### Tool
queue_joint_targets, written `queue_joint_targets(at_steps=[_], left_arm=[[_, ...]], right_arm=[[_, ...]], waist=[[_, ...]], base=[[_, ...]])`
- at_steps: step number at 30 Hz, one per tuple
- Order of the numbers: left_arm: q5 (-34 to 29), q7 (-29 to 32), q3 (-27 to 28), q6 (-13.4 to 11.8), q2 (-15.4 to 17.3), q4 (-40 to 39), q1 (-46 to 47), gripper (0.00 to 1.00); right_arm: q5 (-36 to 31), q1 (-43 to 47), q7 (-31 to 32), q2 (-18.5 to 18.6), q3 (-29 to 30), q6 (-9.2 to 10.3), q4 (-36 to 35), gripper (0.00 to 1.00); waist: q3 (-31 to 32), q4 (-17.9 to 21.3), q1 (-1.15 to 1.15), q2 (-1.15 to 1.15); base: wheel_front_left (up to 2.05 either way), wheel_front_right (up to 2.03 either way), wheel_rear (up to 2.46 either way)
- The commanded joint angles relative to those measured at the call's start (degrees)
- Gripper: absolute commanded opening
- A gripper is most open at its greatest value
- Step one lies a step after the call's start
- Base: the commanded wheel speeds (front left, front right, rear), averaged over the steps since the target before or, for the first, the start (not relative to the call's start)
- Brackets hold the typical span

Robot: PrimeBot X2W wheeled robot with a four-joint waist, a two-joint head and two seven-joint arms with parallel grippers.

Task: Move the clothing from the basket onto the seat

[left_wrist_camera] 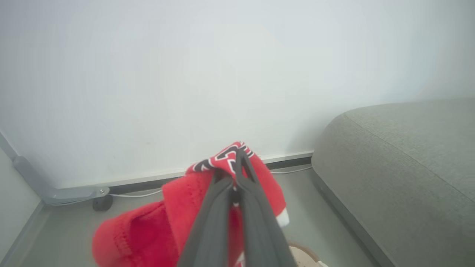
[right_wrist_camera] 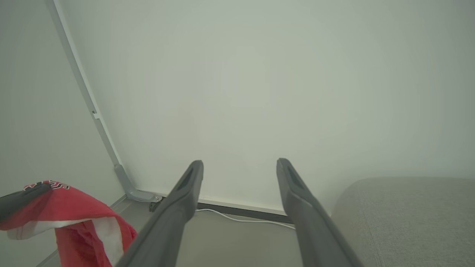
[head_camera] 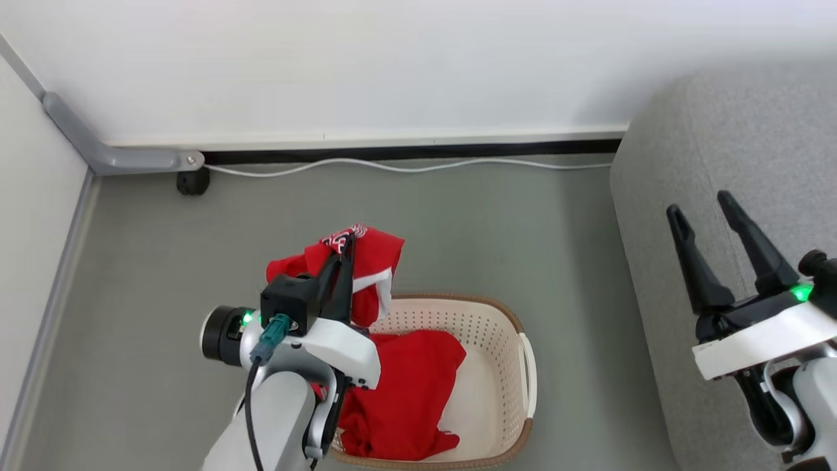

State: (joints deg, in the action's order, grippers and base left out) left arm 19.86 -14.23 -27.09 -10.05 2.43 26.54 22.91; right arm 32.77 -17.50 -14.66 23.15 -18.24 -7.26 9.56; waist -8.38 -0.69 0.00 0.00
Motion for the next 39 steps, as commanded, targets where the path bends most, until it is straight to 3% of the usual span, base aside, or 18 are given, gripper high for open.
queue_joint_targets(at_steps=[1,8,16,25,32,39], left_arm=[[-1.03,-0.76,2.56,0.55,0.45,-2.72,0.72,0.00],[-5.30,-0.76,3.95,3.21,0.45,-9.31,2.28,0.00],[-7.45,-0.76,1.22,4.33,0.45,-15.49,5.81,0.00],[-6.63,-0.05,-2.51,4.54,0.45,-17.27,11.40,0.00],[-5.80,0.42,-4.47,3.28,0.45,-16.78,14.91,0.00],[-4.48,0.09,-6.76,2.45,0.45,-16.54,16.26,0.00]], right_arm=[[-0.58,0.62,-0.34,0.47,-0.85,-0.23,-0.75,1.00],[-1.21,1.56,-0.34,-1.38,-1.35,-0.23,0.72,1.00],[-1.43,2.13,-0.34,-1.98,-1.92,-0.23,1.37,1.00],[-1.41,2.58,-0.34,-2.12,-2.60,-0.23,1.68,1.00],[-1.30,2.12,-0.34,-2.09,-3.48,-0.23,1.69,1.00],[-0.21,-0.20,-0.34,0.02,-9.84,-0.23,-2.36,1.00]], waist=[[1.08,-0.23,0.00,0.00],[2.54,-0.22,0.00,0.00],[2.89,-0.07,0.00,0.00],[2.90,0.01,0.00,0.00],[2.64,0.24,0.00,0.00],[2.08,0.46,0.00,0.00]], base=[[0.00,0.00,0.00],[0.00,0.00,0.00],[0.00,0.00,0.00],[0.00,0.00,0.00],[0.00,0.00,0.00],[0.00,0.00,0.00]])
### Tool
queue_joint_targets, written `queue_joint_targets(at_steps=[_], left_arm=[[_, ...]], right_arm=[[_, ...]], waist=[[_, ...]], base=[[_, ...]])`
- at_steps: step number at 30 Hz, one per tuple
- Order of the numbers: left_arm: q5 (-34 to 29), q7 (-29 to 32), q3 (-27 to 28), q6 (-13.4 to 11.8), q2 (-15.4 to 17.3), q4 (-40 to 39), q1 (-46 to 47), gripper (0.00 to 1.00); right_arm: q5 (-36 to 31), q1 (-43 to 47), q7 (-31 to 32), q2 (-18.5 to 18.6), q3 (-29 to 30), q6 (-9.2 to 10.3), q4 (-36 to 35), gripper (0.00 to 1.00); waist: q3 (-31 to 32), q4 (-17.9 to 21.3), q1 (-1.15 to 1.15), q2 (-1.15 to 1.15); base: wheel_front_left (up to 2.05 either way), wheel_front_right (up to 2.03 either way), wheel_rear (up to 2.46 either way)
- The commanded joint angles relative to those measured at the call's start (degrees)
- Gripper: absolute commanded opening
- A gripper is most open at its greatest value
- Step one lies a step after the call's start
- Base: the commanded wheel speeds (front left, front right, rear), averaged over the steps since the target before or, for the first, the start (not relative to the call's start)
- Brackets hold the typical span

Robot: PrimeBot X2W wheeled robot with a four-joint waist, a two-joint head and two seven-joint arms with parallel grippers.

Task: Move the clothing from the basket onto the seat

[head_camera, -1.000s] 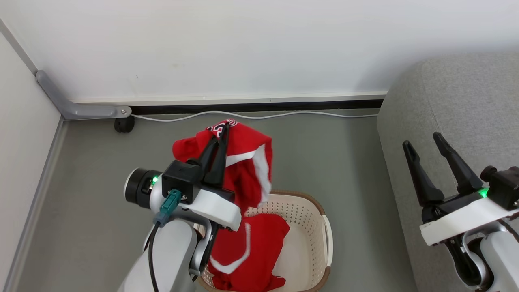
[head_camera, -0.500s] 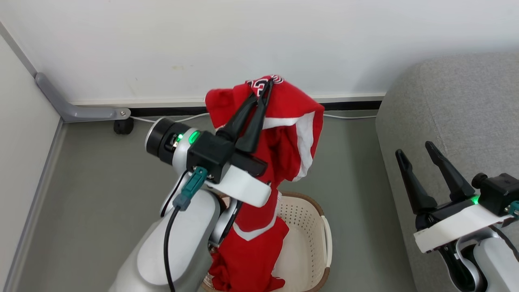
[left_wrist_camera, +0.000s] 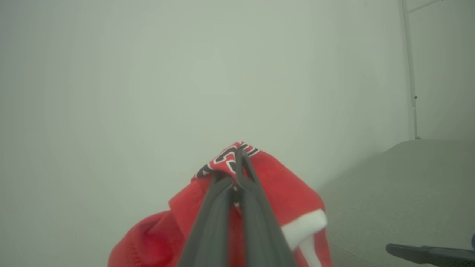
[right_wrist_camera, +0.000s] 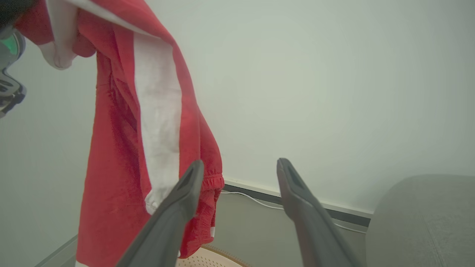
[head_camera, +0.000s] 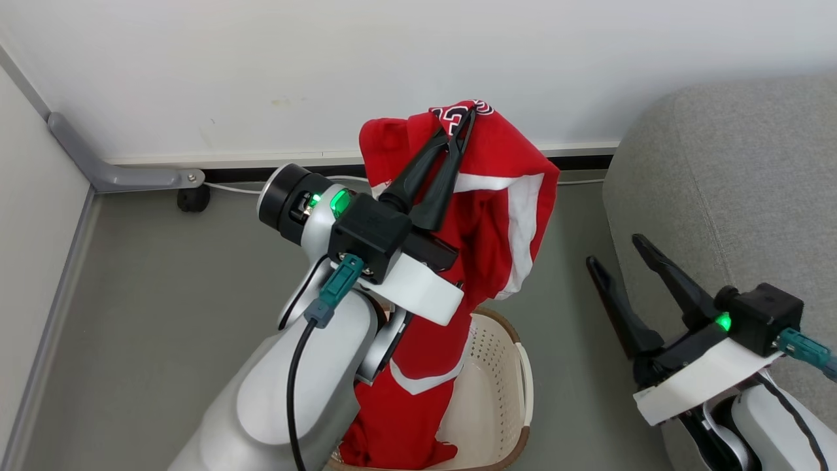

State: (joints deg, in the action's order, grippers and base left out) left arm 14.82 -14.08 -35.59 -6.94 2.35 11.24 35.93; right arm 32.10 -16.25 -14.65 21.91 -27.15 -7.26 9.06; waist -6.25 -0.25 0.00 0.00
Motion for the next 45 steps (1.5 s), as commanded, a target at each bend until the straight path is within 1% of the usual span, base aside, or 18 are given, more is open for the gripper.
queue_joint_targets(at_steps=[1,6,11,15,22,26,27,29,30,31,32,33,37,42,43,44,45], left_arm=[[0.74,-0.13,1.44,-0.79,0.53,-1.19,3.36,0.00],[1.60,-0.46,-0.77,-1.39,0.53,-1.49,3.82,0.00],[2.60,-0.67,-3.50,-1.95,0.53,-2.04,4.40,0.00],[3.64,-0.77,-5.77,-2.62,0.53,-2.71,5.19,0.00],[5.78,-0.86,-9.39,-4.12,0.53,-3.19,6.86,0.00],[6.87,-0.89,-11.10,-4.79,0.53,-3.16,7.47,0.00],[6.87,-0.89,-11.10,-4.79,0.53,-3.16,7.47,0.00],[7.28,-0.90,-11.75,-5.06,0.53,-3.10,7.57,0.00],[7.48,-0.90,-12.03,-5.18,0.53,-3.07,7.54,0.00],[7.67,-0.90,-12.28,-5.29,0.53,-2.95,7.49,0.00],[7.86,-0.90,-12.46,-5.41,0.53,-2.88,7.43,0.00],[8.05,-0.91,-12.57,-5.53,0.53,-2.79,7.35,0.00],[8.41,-0.91,-12.49,-5.92,0.53,-2.19,6.91,0.00],[8.37,-0.91,-11.88,-5.92,0.53,-1.30,6.02,0.00],[8.65,-0.91,-11.83,-5.66,0.53,-0.96,5.63,0.26],[8.88,-0.91,-11.76,-5.32,0.53,-0.65,5.28,0.71],[9.24,-0.91,-11.49,-5.09,0.53,-0.55,4.89,1.00]], right_arm=[[0.88,-1.97,-0.35,1.81,-2.51,-0.23,-2.61,1.00],[0.93,-4.84,-0.35,4.20,-7.71,-0.23,-4.58,1.00],[-0.26,-7.56,-0.35,4.79,-11.06,-0.23,-4.20,1.00],[-1.77,-9.41,-0.35,3.75,-11.54,-0.23,-1.84,1.00],[-4.38,-11.33,-0.35,0.48,-9.79,-0.23,2.29,1.00],[-3.34,-12.54,-0.35,-0.15,-13.11,-0.23,5.05,1.00],[-3.34,-12.54,-0.35,-0.15,-13.11,-0.23,5.05,1.00],[-1.85,-13.16,-0.35,-0.36,-15.27,-0.23,7.50,1.00],[-1.22,-13.70,-0.35,-0.49,-15.90,-0.23,8.33,0.91],[-0.50,-14.12,-0.35,-0.58,-16.63,-0.23,9.10,0.48],[0.27,-14.56,-0.35,-0.68,-17.16,-0.23,9.72,0.11],[0.75,-15.01,-0.35,-0.72,-17.40,-0.23,10.02,0.00],[2.11,-15.76,-0.35,-0.45,-17.71,-0.23,9.93,0.00],[2.79,-15.15,-0.35,0.30,-16.56,-0.23,8.37,0.00],[2.83,-14.95,-0.35,0.44,-16.30,-0.23,8.09,0.00],[2.90,-14.69,-0.35,0.52,-16.02,-0.23,7.78,0.00],[2.89,-14.45,-0.35,0.65,-15.75,-0.23,7.47,0.00]], waist=[[-0.10,0.00,0.00,0.00],[-0.37,-0.20,0.00,0.00],[-0.32,-0.74,0.00,0.00],[-0.36,-1.56,0.00,0.00],[-0.88,-3.32,0.00,0.00],[-1.10,-4.26,0.00,0.00],[-1.10,-4.26,0.00,0.00],[-1.06,-4.62,0.00,0.00],[-1.07,-4.77,0.00,0.00],[-1.08,-4.89,0.00,0.00],[-1.09,-4.99,0.00,0.00],[-1.15,-5.06,0.00,0.00],[-1.26,-5.02,0.00,0.00],[-1.25,-4.37,0.00,0.00],[-1.21,-4.20,0.00,0.00],[-1.18,-4.00,0.00,0.00],[-1.18,-3.80,0.00,0.00]], base=[[0.00,0.00,0.00],[0.00,0.00,0.00],[0.00,0.00,0.00],[0.00,0.00,0.00],[0.00,0.00,0.00],[0.00,0.00,0.00],[0.00,0.00,0.00],[0.00,0.00,0.00],[0.00,0.00,0.00],[0.00,0.00,0.00],[0.00,0.00,0.00],[0.00,0.00,0.00],[0.00,0.00,0.00],[0.00,0.00,0.00],[0.00,0.00,0.00],[0.00,0.00,0.00],[0.00,0.00,0.00]])
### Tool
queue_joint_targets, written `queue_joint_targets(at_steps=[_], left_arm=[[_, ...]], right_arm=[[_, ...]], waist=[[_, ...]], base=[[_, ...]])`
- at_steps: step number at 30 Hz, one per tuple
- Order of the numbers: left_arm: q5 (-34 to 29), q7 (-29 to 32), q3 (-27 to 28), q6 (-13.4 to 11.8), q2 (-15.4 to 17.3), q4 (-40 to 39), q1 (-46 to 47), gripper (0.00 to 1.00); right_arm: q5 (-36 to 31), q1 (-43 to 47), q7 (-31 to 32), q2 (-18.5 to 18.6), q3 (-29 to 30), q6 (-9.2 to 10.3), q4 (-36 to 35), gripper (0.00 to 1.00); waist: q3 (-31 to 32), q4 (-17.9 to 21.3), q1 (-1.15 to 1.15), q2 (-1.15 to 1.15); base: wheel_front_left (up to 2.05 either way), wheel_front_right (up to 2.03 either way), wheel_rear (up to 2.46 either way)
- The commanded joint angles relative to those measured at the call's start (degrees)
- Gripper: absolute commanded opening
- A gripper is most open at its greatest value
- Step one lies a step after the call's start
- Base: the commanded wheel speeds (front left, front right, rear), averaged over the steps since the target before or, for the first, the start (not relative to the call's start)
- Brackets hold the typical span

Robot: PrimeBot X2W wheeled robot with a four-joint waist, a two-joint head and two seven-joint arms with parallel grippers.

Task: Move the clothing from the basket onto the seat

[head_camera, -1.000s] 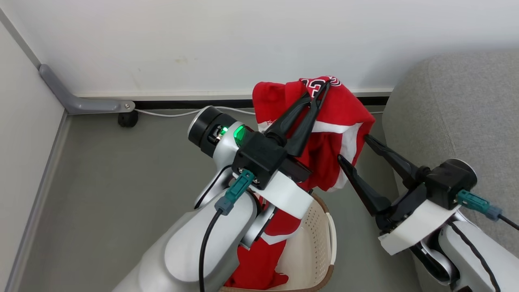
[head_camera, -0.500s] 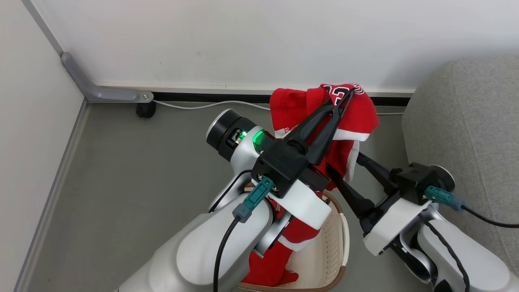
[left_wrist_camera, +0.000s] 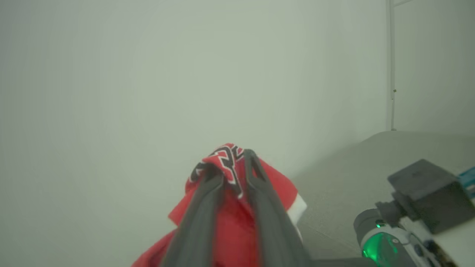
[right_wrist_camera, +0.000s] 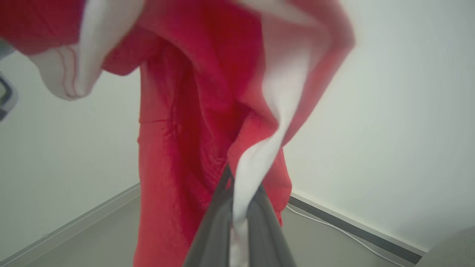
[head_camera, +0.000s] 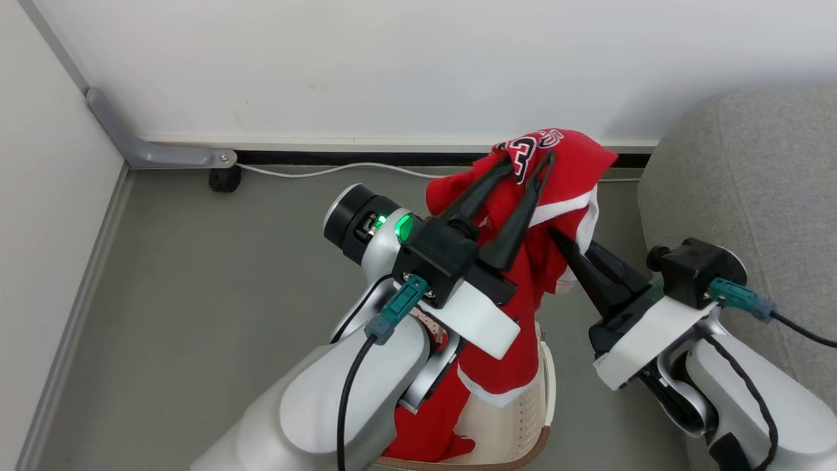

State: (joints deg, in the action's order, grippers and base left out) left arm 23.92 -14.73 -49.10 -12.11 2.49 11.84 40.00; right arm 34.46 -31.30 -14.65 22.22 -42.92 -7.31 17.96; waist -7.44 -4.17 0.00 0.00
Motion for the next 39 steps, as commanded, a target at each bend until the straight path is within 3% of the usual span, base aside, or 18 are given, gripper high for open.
queue_joint_targets(at_steps=[1,25,39], left_arm=[[0.31,-0.27,2.14,0.40,0.39,-0.70,0.43,1.00],[5.18,-0.27,3.94,10.90,0.39,10.40,-6.30,1.00],[6.33,-0.27,5.23,15.22,0.39,15.74,-6.96,1.00]], right_arm=[[0.50,0.89,-0.35,0.41,0.54,-0.18,-1.78,0.00],[0.67,4.88,-0.35,3.93,15.38,-0.18,-9.72,0.00],[1.50,3.69,-0.35,3.61,18.40,-0.18,-10.18,0.00]], waist=[[0.02,0.30,0.00,0.00],[-1.12,8.63,0.00,0.00],[0.11,20.33,0.00,0.00]], base=[[0.00,0.00,0.00],[0.00,0.00,0.00],[0.00,0.00,0.00]])
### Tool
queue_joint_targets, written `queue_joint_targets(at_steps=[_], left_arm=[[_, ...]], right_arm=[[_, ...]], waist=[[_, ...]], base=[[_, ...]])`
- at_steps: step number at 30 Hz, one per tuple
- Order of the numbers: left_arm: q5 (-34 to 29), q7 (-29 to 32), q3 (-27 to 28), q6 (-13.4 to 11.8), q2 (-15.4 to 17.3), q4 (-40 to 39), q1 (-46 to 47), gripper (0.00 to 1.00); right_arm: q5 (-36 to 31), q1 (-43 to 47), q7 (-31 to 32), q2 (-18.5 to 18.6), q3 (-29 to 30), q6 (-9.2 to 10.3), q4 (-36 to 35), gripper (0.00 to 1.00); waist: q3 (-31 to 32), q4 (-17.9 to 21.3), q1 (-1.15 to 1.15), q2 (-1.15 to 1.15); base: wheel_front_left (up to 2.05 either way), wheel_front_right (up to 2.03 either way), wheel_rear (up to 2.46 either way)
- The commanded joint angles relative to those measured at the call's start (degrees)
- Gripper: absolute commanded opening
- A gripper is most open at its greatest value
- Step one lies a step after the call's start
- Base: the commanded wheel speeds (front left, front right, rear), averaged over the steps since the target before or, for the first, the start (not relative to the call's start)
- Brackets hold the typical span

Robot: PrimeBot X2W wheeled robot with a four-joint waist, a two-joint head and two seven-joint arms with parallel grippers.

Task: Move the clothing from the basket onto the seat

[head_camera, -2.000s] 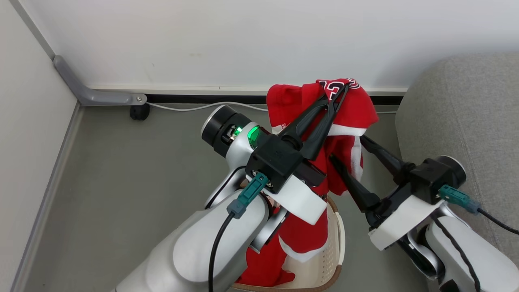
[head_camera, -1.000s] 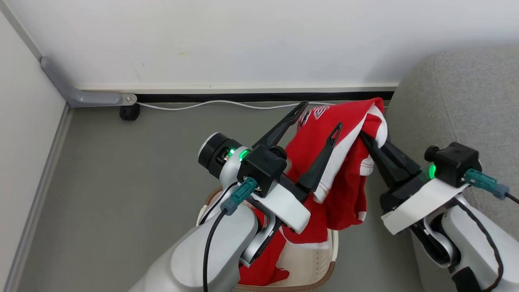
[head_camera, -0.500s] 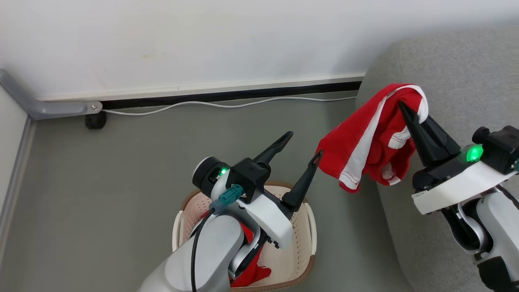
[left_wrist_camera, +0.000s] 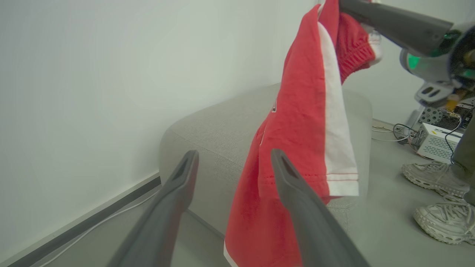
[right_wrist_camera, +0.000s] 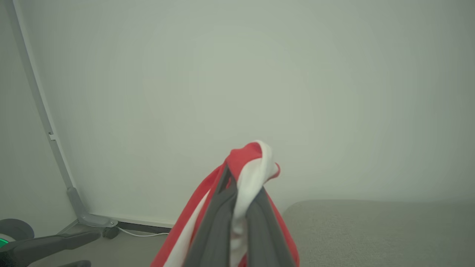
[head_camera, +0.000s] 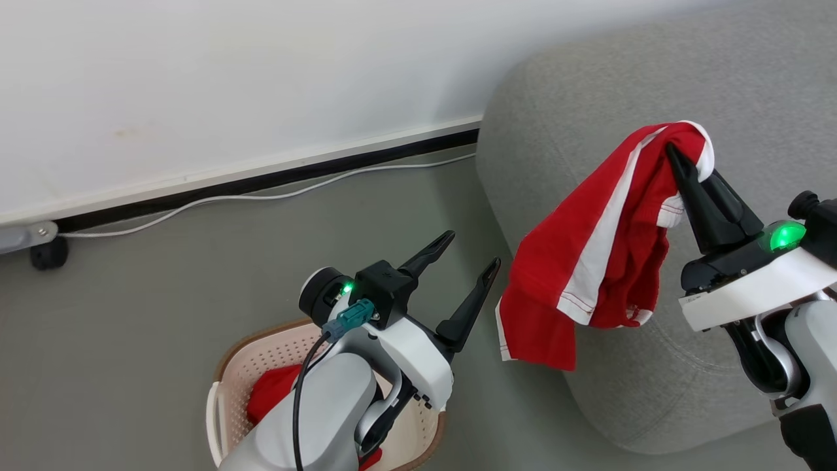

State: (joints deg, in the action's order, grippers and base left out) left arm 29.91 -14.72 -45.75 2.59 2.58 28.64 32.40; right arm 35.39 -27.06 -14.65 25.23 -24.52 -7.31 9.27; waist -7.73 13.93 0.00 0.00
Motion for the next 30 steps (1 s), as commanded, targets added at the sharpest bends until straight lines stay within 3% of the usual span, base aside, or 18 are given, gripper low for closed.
queue_joint_targets(at_steps=[1,18,30], left_arm=[[0.49,-0.28,2.01,0.75,0.30,-1.03,0.56,1.00],[-0.12,-0.28,4.24,2.74,0.30,-1.60,-1.85,1.00],[0.05,-0.28,2.08,2.71,0.30,-2.66,-0.04,1.00]], right_arm=[[0.60,-0.67,-0.35,0.54,0.13,-0.18,-1.49,0.00],[0.88,-1.93,-0.35,-0.16,1.72,-0.18,-1.38,0.00],[1.38,1.45,-0.35,2.37,9.26,-0.18,-5.40,0.00]], waist=[[0.48,3.14,0.00,0.00],[2.06,15.54,0.00,0.00],[-1.08,17.17,0.00,0.00]], base=[[0.00,0.00,0.00],[0.00,0.00,0.00],[0.00,0.00,0.00]])
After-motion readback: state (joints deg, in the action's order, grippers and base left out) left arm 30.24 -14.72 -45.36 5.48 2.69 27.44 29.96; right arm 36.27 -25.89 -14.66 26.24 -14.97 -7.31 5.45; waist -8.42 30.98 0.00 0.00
